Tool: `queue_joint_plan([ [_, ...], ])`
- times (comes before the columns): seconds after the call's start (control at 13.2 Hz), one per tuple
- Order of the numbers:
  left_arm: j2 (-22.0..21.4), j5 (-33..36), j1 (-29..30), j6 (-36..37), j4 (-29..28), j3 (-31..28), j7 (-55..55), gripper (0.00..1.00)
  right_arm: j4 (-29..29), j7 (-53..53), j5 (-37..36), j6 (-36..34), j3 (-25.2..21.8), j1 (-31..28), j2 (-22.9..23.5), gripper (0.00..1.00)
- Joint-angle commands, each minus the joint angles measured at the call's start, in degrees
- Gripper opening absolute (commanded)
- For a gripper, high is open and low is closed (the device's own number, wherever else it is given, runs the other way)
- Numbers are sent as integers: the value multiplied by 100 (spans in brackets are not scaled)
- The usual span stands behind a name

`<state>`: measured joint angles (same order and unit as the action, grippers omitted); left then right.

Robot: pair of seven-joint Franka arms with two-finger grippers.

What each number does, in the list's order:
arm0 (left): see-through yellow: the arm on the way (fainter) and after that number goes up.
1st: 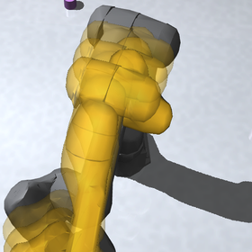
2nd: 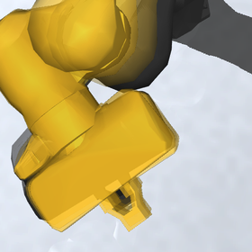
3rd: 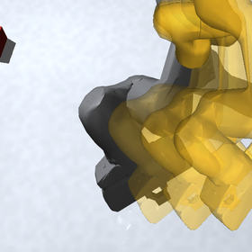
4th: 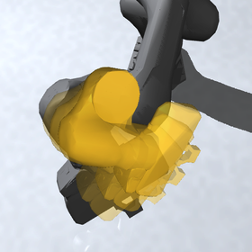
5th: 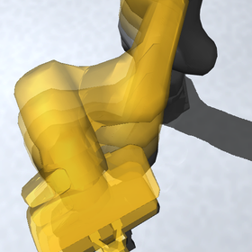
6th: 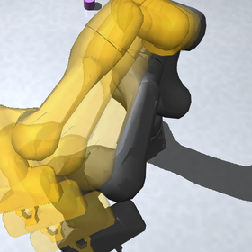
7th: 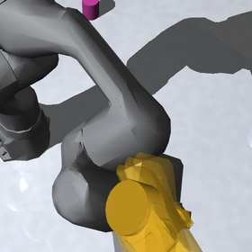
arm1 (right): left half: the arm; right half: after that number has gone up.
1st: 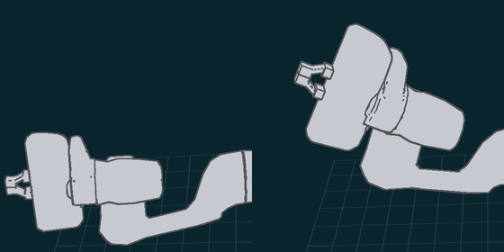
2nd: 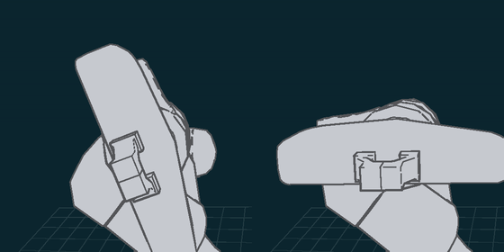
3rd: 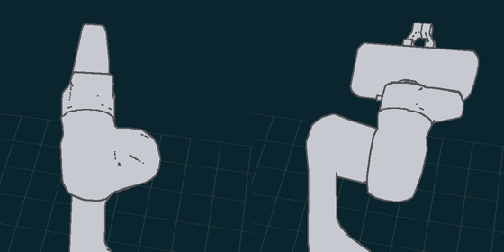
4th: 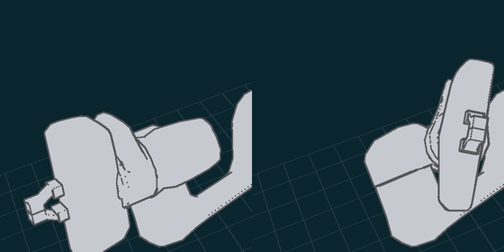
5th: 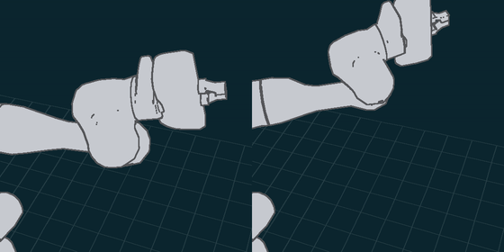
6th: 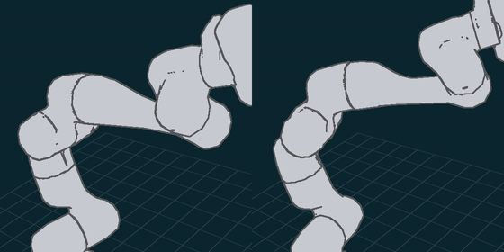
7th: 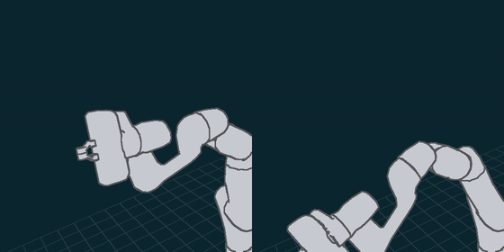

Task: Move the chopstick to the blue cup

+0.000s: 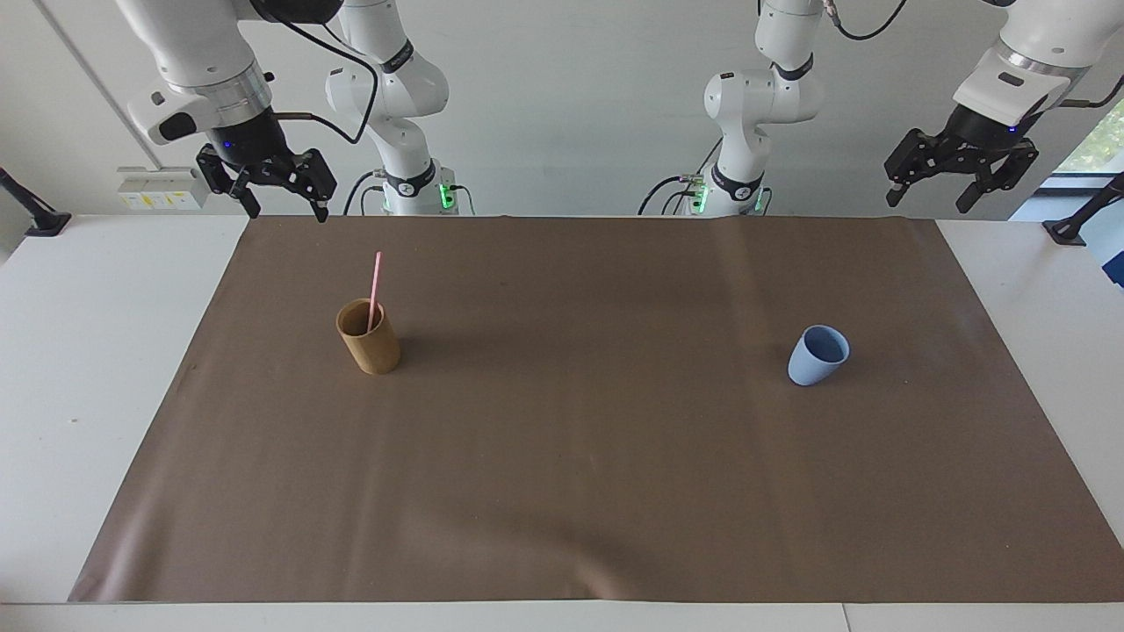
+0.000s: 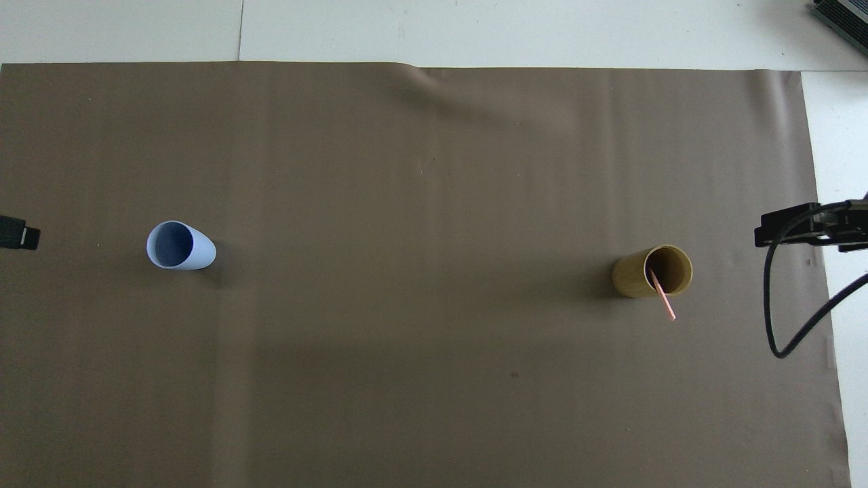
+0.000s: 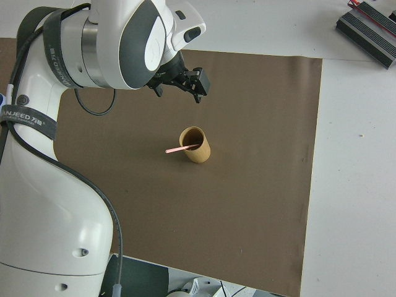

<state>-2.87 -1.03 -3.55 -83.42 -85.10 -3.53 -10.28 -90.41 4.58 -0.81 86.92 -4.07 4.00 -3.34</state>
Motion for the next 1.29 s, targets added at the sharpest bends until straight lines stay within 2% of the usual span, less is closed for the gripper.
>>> queue_joint_plan([
  [0.0,-38,-11,-58,-51,-77,-25,-97,100,-292,-150,64,79,64,-110,-220,100],
  [0.45,-38,-11,-6,-314,-121,-33,-114,100,-310,-150,64,115,64,-137,-220,100],
  [0.68,-29,-11,-32,-437,-357,-33,-115,100,-319,-150,64,114,64,-137,-238,100],
  [1.06,67,-20,-67,-1447,-1174,-25,-97,100,-328,-150,64,141,64,-137,-238,100],
  [1.21,50,-20,-58,-2113,-1822,-25,-88,100,-328,-142,64,141,64,-128,-238,100],
])
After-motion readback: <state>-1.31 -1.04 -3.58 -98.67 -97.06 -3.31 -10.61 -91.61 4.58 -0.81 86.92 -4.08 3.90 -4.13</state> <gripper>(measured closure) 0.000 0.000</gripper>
